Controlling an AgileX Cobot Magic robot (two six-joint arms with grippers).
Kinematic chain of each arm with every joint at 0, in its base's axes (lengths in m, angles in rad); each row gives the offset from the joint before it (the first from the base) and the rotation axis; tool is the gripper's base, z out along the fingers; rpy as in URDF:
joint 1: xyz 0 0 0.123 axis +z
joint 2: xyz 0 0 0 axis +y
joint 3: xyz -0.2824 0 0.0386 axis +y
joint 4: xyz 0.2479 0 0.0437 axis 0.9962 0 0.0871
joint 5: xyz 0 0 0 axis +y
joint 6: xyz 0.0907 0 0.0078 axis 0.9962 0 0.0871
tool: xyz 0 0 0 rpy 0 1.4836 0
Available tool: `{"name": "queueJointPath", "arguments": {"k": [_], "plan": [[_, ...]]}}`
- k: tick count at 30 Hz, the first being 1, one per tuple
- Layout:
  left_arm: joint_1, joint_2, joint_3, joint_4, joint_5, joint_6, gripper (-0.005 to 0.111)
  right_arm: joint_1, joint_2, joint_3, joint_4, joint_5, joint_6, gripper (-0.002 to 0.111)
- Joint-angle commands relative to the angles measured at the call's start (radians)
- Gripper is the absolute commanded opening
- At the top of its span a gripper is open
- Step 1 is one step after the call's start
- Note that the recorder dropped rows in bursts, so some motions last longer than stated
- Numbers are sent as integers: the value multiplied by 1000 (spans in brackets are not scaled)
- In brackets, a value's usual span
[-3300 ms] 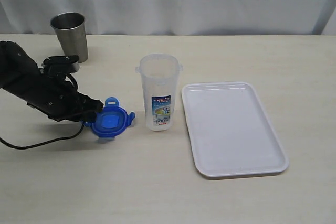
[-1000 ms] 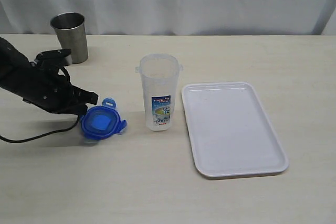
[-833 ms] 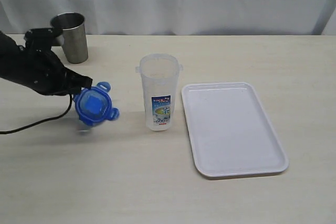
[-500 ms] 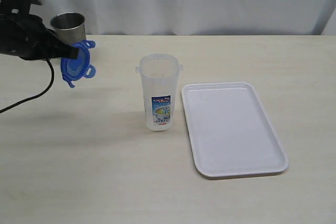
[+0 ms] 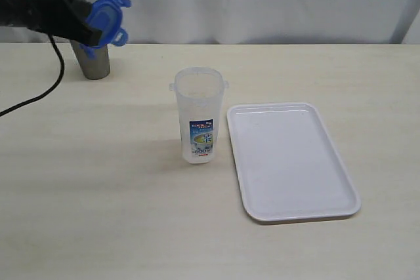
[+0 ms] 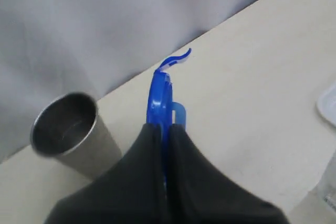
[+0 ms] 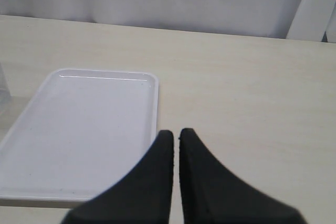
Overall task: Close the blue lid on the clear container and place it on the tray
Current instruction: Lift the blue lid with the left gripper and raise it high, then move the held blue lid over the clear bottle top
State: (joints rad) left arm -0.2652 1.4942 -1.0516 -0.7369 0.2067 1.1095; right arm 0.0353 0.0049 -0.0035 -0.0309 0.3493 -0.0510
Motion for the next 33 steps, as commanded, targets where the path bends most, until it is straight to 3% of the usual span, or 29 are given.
{"name": "queueJointPath", "arguments": {"k": [1, 7, 13, 22, 30, 33], "plan": [[-99, -8, -58, 3, -35, 106, 0, 3, -5, 3, 0, -4, -3, 5], [-204, -8, -91, 60, -94, 261, 0, 3, -5, 3, 0, -4, -3, 5], [-293, 3, -91, 206, -207, 262, 0, 3, -5, 3, 0, -4, -3, 5], [-350, 105, -91, 203, -489, 438, 0, 3, -5, 3, 0, -4, -3, 5], [-364, 193, -89, 186, -427, 500, 0, 3, -5, 3, 0, -4, -3, 5], [-411, 188, -70, 50, -590, 654, 0, 3, -5, 3, 0, -4, -3, 5]]}}
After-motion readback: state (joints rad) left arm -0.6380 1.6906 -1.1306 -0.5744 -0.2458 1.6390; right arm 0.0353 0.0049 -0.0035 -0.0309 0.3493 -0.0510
